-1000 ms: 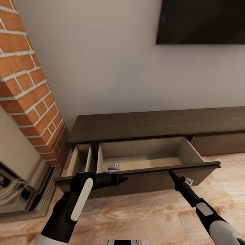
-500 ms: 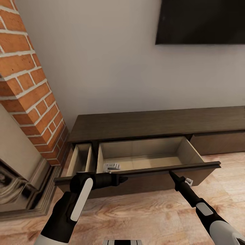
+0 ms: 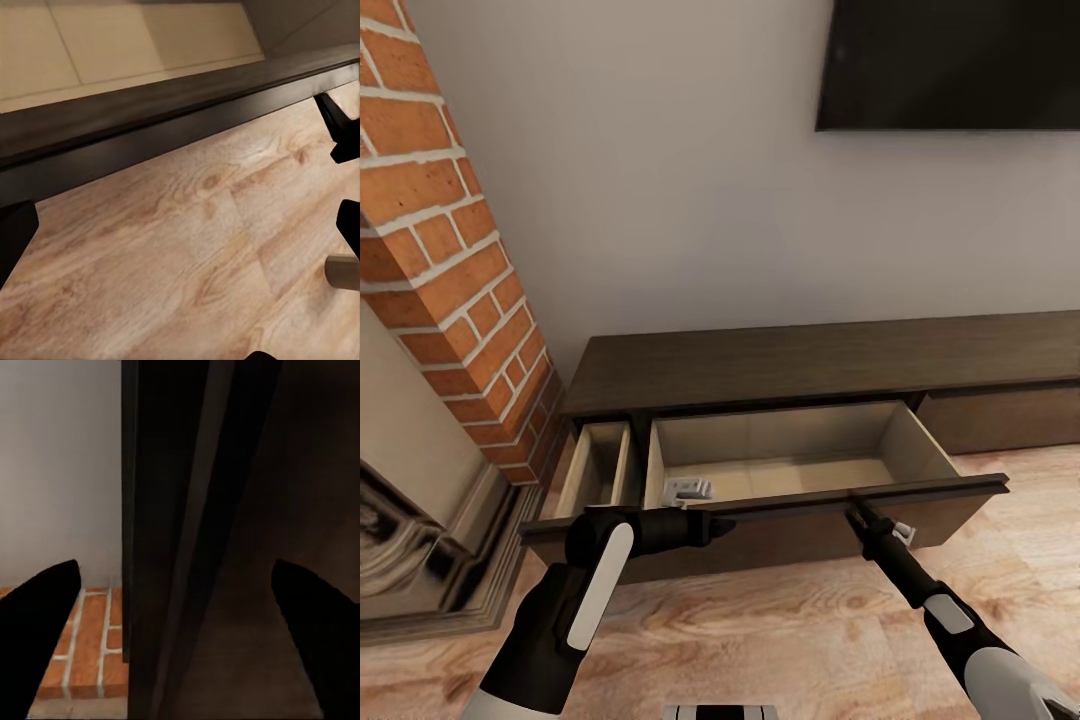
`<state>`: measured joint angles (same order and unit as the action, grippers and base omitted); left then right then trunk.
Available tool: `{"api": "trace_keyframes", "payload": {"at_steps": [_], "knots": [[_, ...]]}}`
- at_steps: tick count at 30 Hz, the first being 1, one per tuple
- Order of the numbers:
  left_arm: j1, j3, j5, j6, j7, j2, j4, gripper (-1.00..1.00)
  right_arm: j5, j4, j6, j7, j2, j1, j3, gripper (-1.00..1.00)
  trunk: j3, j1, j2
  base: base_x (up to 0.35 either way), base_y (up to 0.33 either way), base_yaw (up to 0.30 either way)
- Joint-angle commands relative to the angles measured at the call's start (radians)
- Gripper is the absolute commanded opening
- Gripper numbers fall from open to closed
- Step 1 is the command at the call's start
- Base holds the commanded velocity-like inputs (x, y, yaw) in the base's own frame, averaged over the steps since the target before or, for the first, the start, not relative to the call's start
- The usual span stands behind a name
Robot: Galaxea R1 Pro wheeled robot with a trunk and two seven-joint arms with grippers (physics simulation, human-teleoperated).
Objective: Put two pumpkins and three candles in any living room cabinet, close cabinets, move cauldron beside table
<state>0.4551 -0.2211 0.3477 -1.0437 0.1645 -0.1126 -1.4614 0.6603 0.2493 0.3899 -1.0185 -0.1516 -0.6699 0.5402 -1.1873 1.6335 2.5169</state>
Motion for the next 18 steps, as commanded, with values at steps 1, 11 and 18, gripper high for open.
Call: {"api": "trace_keyframes", "payload": {"at_steps": [1,11,18], "knots": [[0.0,0.001,-0.01,-0.004,0.01,0.0,-0.001,1.0,0.007,-0.001,0.009,-0.002,0.0,0.0,0.0,1.0,-0.001,0.0,0.0,-0.002,0.0,0.0],[0.0,0.0,-0.01,-0.004,0.01,-0.001,-0.001,1.0,0.007,-0.001,0.009,0.0,0.0,0.0,0.0,1.0,-0.001,0.0,0.0,-0.008,0.0,0.0],[0.0,0.0,-0.01,-0.004,0.01,-0.001,0.0,1.0,0.007,-0.001,0.009,0.0,0.0,0.0,0.0,1.0,-0.001,0.0,0.0,-0.14,0.0,0.0]]}}
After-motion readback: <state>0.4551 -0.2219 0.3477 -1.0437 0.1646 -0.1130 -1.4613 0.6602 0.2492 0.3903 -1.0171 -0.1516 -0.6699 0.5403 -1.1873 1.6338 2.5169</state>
